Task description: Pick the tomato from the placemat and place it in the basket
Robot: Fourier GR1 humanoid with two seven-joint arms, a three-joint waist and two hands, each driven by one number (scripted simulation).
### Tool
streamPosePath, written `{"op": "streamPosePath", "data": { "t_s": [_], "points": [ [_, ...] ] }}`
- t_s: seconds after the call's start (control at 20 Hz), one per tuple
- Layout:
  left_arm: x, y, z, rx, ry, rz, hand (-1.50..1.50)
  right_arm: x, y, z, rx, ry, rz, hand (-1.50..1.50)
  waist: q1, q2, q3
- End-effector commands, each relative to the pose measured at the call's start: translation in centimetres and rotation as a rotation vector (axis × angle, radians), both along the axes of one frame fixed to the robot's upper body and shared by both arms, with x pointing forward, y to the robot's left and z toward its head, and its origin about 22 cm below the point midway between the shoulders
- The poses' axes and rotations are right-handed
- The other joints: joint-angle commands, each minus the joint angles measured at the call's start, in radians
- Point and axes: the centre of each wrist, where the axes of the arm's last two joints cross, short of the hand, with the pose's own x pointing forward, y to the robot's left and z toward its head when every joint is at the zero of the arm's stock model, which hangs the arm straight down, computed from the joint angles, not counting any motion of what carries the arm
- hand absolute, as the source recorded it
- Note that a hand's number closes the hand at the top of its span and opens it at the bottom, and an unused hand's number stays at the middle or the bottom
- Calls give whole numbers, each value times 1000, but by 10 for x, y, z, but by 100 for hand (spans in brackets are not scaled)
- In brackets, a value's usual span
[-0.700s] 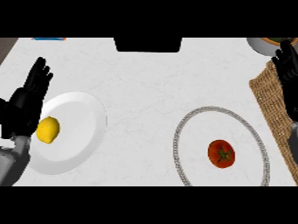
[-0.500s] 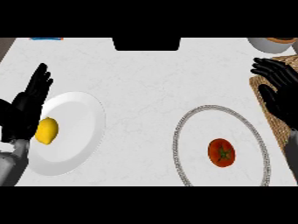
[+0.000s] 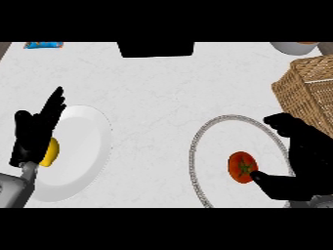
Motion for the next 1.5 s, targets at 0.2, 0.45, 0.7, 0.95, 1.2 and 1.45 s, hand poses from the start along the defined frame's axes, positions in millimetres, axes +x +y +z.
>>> {"op": "streamPosePath", "data": {
  "t_s": [0.2, 0.45, 0.7, 0.95, 1.2, 1.45],
  "points": [
    [-3, 8, -11, 4, 45, 26, 0, -71, -57, -18, -404, 41, -473, -150, -28, -2, -9],
    [1, 9, -1, 20, 35, 21, 0, -108, -111, 12, -842, 133, -541, -150, -27, -3, -10],
    [2, 3, -7, 0, 37, -1, 0, -142, -122, 37, -1099, 282, -366, -150, -11, 1, -8],
    [3, -1, -7, 27, 31, -23, 0, -172, -111, 55, -1131, 327, -314, -150, 12, 2, -5],
    [16, -7, 5, 14, 29, -40, 0, -158, -111, 63, -1121, 378, -365, -150, 31, 4, -5],
    [3, -13, -3, 14, 32, -38, 0, -171, -93, 43, -1047, 345, -417, -150, 31, 3, -5]
  ]
}}
